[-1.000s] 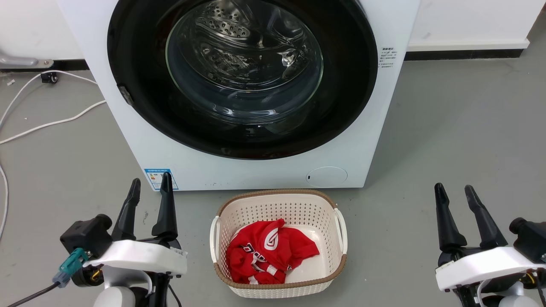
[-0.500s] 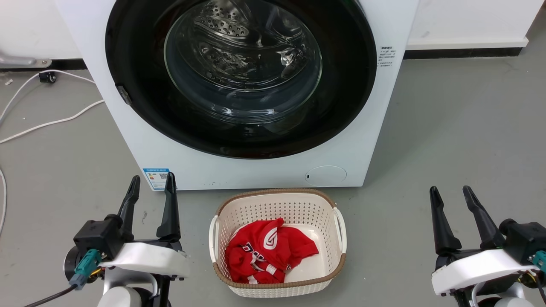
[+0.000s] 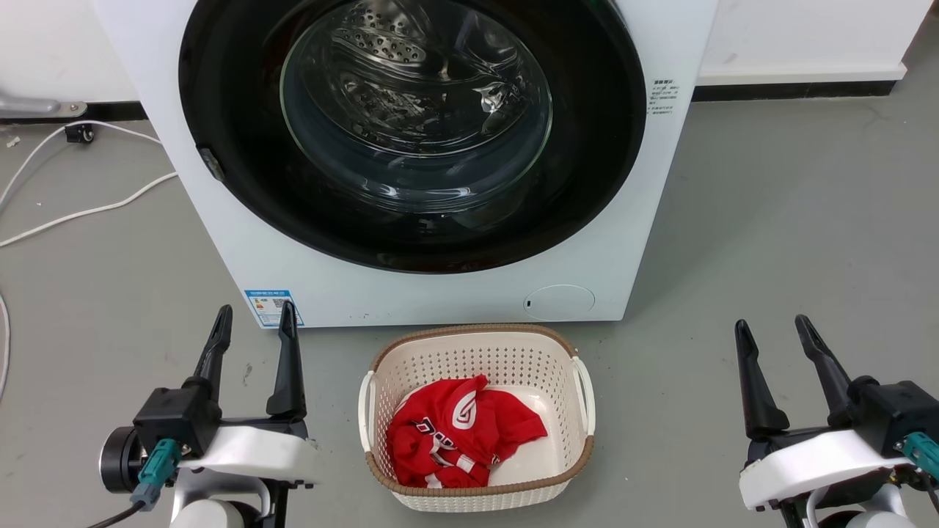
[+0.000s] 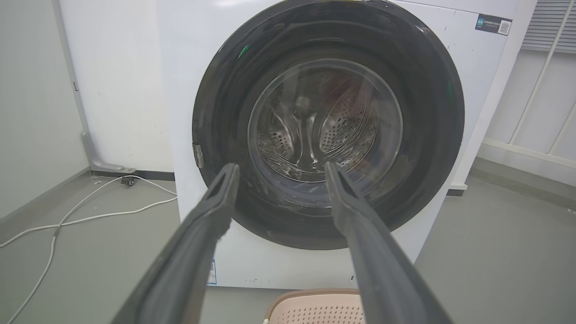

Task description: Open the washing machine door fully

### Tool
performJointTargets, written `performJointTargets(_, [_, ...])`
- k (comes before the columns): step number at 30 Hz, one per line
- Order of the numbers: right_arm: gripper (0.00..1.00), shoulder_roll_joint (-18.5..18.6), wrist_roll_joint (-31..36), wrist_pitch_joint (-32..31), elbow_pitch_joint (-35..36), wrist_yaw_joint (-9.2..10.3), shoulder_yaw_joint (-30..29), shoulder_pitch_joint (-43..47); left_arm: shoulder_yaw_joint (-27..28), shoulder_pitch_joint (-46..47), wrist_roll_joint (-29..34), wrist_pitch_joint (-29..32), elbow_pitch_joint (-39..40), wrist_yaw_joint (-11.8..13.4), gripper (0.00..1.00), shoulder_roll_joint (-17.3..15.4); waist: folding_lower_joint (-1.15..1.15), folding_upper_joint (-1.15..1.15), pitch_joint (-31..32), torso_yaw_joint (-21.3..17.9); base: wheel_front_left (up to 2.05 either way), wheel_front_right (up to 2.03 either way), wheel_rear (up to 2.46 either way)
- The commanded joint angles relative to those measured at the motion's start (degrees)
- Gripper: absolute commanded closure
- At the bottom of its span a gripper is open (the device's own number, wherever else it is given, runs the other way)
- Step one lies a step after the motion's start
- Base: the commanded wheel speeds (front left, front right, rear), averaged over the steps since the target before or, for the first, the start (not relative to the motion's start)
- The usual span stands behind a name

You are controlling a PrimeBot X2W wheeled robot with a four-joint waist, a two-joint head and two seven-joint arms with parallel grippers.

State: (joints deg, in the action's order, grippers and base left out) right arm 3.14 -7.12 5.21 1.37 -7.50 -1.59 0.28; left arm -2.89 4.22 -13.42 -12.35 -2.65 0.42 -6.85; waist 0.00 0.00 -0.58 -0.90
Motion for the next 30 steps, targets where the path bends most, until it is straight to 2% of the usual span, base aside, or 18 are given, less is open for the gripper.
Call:
performJointTargets(1, [0.00,-0.22,1.54,0.45,0.62,0.02,-0.04,0.51,0.31,-0.34,1.67,-0.63,0.48,-0.26,0.00,-0.10,0.00,0.00,-0.02,0.00,0.00,0.00,0.00])
performJointTargets(24, [0.00,-0.37,7.28,1.49,0.96,0.02,-0.19,0.82,2.63,-1.50,9.76,-2.85,-0.26,-2.53,0.00,1.98,0.00,0.00,-0.14,-0.31,0.00,0.00,0.00])
performJointTargets(30, [0.00,-0.37,6.08,1.76,0.37,0.02,-0.41,0.49,3.56,-1.58,9.72,-2.99,-0.84,-3.39,0.00,2.61,0.00,0.00,-0.30,-0.24,0.00,0.00,0.00])
